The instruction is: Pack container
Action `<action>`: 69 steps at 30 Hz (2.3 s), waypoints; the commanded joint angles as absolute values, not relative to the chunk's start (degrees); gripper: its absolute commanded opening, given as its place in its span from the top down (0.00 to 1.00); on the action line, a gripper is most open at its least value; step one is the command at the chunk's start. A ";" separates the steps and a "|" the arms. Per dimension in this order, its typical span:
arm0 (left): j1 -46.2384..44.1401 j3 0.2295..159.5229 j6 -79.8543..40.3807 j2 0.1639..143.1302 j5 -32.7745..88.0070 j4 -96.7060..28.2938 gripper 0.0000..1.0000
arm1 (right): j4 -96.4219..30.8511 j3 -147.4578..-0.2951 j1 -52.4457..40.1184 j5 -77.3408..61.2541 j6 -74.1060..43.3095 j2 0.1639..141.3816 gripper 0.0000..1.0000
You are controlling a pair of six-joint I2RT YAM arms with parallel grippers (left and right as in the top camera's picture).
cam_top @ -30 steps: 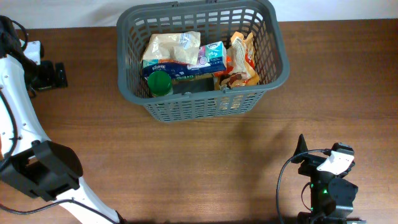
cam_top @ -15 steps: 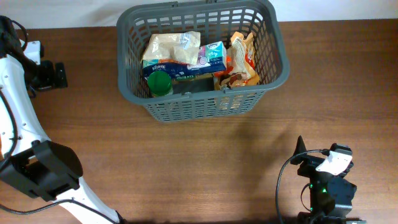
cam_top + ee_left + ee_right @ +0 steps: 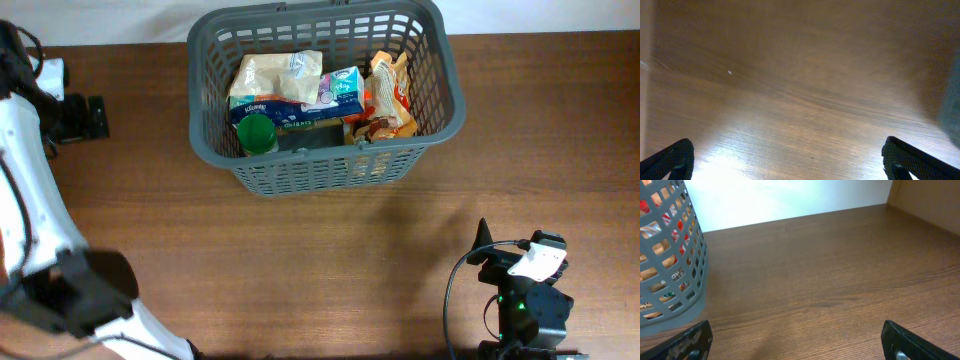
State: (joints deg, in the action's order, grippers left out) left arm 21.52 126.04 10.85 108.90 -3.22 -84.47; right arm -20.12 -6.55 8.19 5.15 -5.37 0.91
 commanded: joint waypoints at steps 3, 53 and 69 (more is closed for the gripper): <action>13.15 126.04 10.79 91.26 -2.96 -84.40 0.01 | -20.10 -6.07 7.92 5.85 -4.93 0.19 0.01; -4.14 0.62 1.93 0.30 11.38 -3.60 0.01 | -20.08 -6.07 7.92 5.85 -4.93 0.19 0.01; -4.14 0.62 1.93 0.30 11.35 -3.60 0.01 | -20.10 -6.07 7.92 5.85 -4.93 0.19 0.01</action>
State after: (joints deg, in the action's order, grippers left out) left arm -3.81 0.99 2.50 0.89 10.55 -3.64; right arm -20.08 -6.48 8.19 5.15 -5.37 0.78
